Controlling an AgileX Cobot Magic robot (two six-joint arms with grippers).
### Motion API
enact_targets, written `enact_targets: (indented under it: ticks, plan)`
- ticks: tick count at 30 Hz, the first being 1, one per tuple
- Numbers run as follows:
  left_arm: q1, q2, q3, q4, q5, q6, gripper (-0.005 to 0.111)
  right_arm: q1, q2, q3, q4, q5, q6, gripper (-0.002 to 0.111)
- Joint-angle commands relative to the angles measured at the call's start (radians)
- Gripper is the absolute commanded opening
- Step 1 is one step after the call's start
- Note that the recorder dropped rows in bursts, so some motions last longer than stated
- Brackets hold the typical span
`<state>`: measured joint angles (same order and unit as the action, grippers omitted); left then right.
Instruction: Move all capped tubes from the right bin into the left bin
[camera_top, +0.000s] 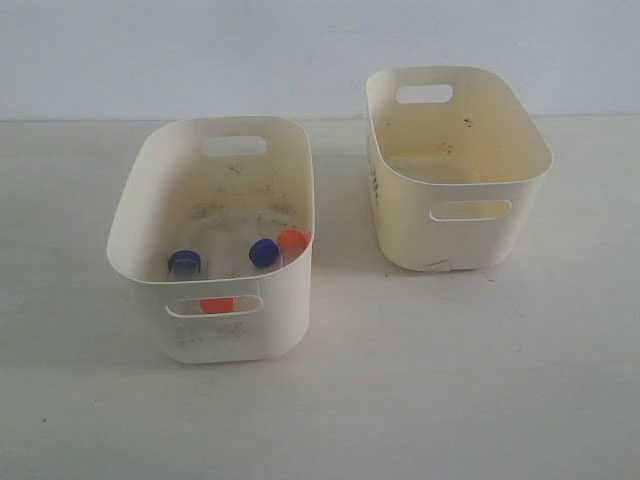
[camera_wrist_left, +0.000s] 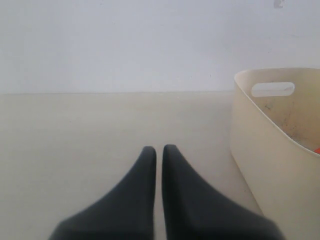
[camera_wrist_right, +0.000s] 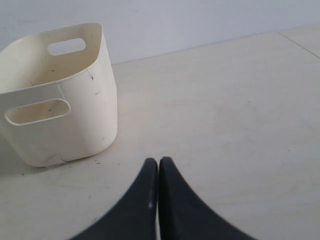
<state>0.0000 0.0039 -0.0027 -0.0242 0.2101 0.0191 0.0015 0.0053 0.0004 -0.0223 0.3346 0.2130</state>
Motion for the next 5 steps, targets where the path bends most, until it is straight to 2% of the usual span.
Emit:
enact_targets:
  ticks: [1,5]
  plan:
    - [0.001,-0.004,0.003,-0.002,-0.002,-0.002,0.004,-0.002,-0.005,0.0,-0.008,-0.008,-0.001,0.0]
    - [0.001,-0.004,0.003,-0.002,-0.002,-0.002,0.004,-0.002,-0.005,0.0,-0.008,-0.008,-0.001,0.0]
